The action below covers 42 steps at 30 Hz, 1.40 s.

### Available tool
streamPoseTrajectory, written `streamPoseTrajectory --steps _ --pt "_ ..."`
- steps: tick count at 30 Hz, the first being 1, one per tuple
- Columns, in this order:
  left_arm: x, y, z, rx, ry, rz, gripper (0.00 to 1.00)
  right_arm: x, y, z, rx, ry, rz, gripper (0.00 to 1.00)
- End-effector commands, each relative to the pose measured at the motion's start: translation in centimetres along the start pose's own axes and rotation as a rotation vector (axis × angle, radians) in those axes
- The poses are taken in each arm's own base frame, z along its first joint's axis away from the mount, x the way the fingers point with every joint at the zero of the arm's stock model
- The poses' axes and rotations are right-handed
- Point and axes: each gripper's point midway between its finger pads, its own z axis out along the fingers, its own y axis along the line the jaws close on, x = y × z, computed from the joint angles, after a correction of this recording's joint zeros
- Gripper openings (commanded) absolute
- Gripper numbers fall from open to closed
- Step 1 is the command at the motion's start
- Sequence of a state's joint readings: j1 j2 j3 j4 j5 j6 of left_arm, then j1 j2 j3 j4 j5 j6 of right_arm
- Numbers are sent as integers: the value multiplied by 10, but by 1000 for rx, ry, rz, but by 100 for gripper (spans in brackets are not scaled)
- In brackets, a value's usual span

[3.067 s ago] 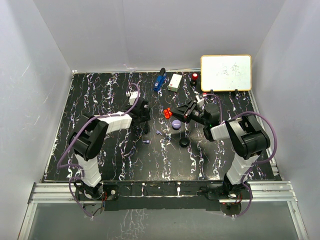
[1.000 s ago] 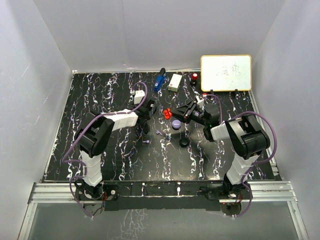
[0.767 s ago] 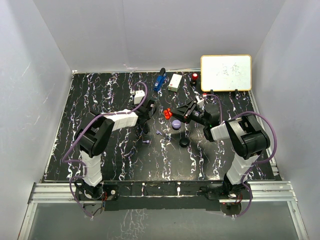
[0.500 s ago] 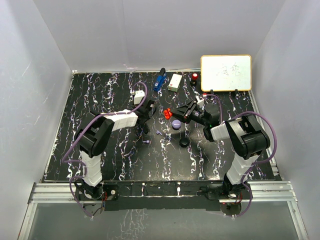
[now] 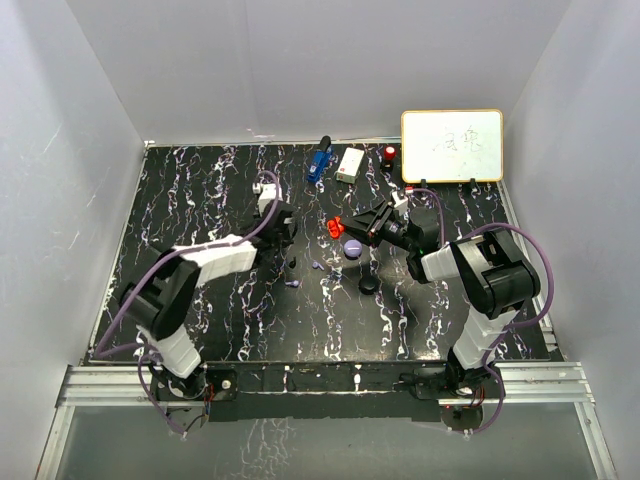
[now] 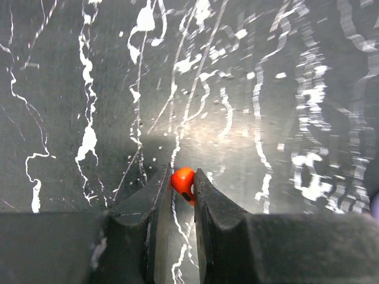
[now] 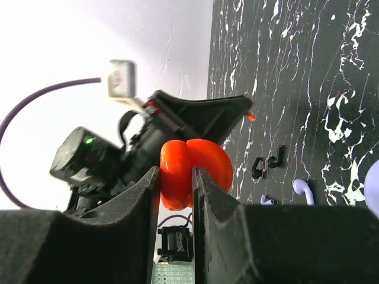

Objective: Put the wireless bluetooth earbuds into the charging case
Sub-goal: Pick up the earbud from the center of the board, then place the earbud in the charging case.

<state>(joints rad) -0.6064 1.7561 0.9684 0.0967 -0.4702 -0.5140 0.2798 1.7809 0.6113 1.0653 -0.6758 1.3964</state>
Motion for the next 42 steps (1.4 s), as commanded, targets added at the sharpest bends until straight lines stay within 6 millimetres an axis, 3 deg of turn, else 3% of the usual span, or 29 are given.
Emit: streamPoseTrajectory --steps 1,6,10,22,32,42 --pt "-76 -34 -50 249 -277 -70 0 -6 10 2 -37 -20 -36 0" --pt "-100 -56 -79 439 -424 -63 0 -4 8 2 -30 -12 -31 0" --pt "-107 -77 -101 615 -529 -27 0 -3 9 2 -30 -4 -18 0" --pt "-111 -99 -148 845 -773 123 0 -3 7 4 -4 10 6 0" --pt "-94 -131 -148 806 -796 370 0 -7 9 5 13 1 21 0" --pt "-88 -136 -155 786 -884 448 0 -7 10 5 24 -4 48 0"
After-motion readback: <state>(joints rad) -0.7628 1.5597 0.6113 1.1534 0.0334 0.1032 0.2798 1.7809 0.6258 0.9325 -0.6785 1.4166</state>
